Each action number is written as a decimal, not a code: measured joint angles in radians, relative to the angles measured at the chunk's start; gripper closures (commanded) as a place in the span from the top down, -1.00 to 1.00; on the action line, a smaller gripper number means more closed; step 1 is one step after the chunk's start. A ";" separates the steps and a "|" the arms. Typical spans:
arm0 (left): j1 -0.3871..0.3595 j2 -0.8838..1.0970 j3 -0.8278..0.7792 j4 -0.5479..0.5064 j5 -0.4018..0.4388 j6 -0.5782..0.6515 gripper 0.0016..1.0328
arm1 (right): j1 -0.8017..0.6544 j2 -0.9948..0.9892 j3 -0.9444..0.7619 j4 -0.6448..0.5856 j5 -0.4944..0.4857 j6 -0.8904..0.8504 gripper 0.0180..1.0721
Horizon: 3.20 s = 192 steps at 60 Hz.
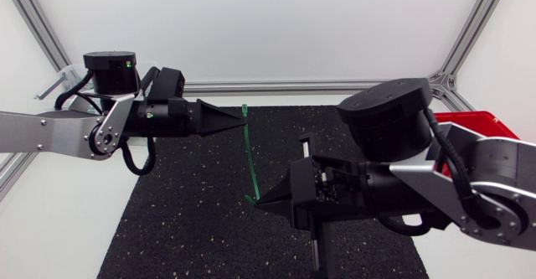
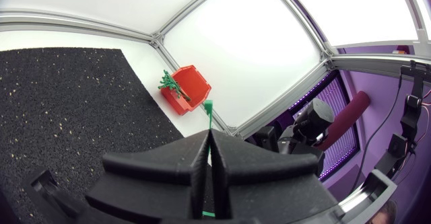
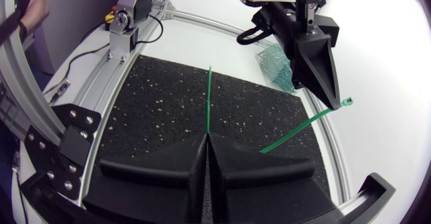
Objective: Take a green cable tie from the red box, thread the tail through the head to close it, then place it in the transparent bin on the left.
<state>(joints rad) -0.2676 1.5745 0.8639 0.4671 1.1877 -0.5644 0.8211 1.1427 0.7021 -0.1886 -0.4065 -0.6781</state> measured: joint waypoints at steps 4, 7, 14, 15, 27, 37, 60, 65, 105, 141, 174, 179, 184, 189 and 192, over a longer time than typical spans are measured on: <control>-0.002 -0.026 -0.026 0.003 0.001 -0.013 -0.94 | -0.009 0.000 0.009 -0.019 -0.047 0.051 -0.89; -0.004 -0.045 -0.044 0.007 0.002 -0.014 -0.94 | -0.016 0.000 0.019 -0.028 -0.076 0.085 -0.89; -0.010 -0.077 -0.074 0.024 0.005 -0.016 -0.94 | -0.028 0.002 0.058 -0.053 -0.134 0.171 -0.89; -0.012 -0.080 -0.076 0.025 0.005 -0.016 -0.94 | -0.029 0.003 0.064 -0.059 -0.141 0.182 -0.89; -0.054 -0.098 -0.105 0.066 0.004 -0.016 -0.94 | -0.066 0.032 0.164 -0.170 -0.309 0.383 -0.89; -0.079 -0.099 -0.108 0.076 0.004 -0.018 -0.94 | -0.098 0.077 0.233 -0.268 -0.423 0.520 -0.89; -0.098 -0.141 -0.109 0.137 -0.019 -0.122 -0.94 | -0.201 0.150 0.399 -0.558 -0.683 0.605 -0.89; -0.098 -0.151 -0.109 0.137 -0.019 -0.138 -0.94 | -0.226 0.185 0.447 -0.652 -0.752 0.604 -0.89; -0.117 -0.215 -0.142 0.194 -0.045 -0.162 -0.94 | -0.274 0.407 0.695 -1.173 -1.024 0.536 -0.89; -0.129 -0.220 -0.179 0.223 -0.087 -0.161 -0.94 | -0.346 0.528 0.691 -1.207 -1.064 0.512 -0.89; -0.137 -0.266 -0.214 0.231 -0.097 -0.034 -0.94 | -0.352 0.561 0.683 -1.218 -1.089 0.490 -0.89; -0.137 -0.253 -0.214 0.231 -0.098 -0.006 -0.94 | -0.352 0.561 0.683 -1.218 -1.090 0.490 -0.89; -0.137 -0.242 -0.214 0.231 -0.098 0.012 -0.94 | -0.352 0.561 0.677 -1.218 -1.090 0.486 -0.89; -0.137 -0.236 -0.214 0.231 -0.098 0.020 -0.94 | -0.352 0.561 0.671 -1.218 -1.090 0.482 -0.89; -0.137 -0.235 -0.214 0.231 -0.098 0.020 -0.94 | -0.352 0.561 0.670 -1.218 -1.090 0.476 -0.89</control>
<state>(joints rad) -0.4042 1.3399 0.6498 0.6983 1.0901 -0.5442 0.4694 1.7039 1.3724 -1.4071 -1.4963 -0.2020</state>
